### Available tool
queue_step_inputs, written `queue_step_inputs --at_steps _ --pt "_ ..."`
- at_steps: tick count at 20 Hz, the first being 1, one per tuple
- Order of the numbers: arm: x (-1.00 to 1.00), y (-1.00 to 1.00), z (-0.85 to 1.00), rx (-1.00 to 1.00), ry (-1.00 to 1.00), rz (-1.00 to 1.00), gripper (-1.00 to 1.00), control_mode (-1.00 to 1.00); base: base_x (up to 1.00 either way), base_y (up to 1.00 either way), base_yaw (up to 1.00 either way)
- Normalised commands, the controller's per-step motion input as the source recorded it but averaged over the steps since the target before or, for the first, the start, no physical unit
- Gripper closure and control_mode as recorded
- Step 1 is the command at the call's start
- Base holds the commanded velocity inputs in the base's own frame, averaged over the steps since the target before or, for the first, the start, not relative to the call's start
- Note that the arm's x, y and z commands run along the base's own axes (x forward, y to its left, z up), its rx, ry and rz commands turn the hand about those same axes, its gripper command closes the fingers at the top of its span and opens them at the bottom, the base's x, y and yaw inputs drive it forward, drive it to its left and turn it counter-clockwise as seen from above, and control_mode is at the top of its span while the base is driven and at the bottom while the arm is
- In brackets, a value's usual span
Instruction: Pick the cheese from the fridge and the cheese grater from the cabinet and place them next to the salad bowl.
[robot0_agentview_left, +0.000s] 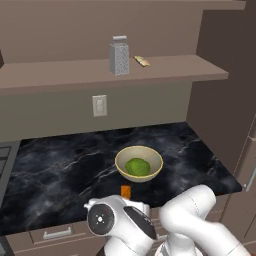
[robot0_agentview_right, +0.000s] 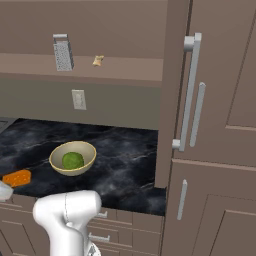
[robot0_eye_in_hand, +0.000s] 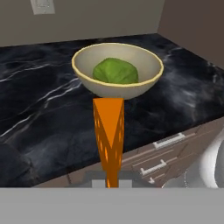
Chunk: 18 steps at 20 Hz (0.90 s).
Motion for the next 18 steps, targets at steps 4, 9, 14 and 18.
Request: queue_step_inputs --at_steps 4,9,14,18 --pt "0.27 0.0 -0.2 0.0 0.02 0.0 1.0 -1.0 0.0 0.0 0.0" --pt "0.26 0.0 -0.24 0.0 0.02 0.0 1.0 -1.0 0.0 0.0 0.0" --pt "0.26 0.0 -0.29 0.0 0.03 0.0 1.0 -1.0 0.0 0.0 0.0" --pt "0.29 0.0 -0.23 0.0 0.0 0.0 1.0 -1.0 0.0 0.0 0.0"
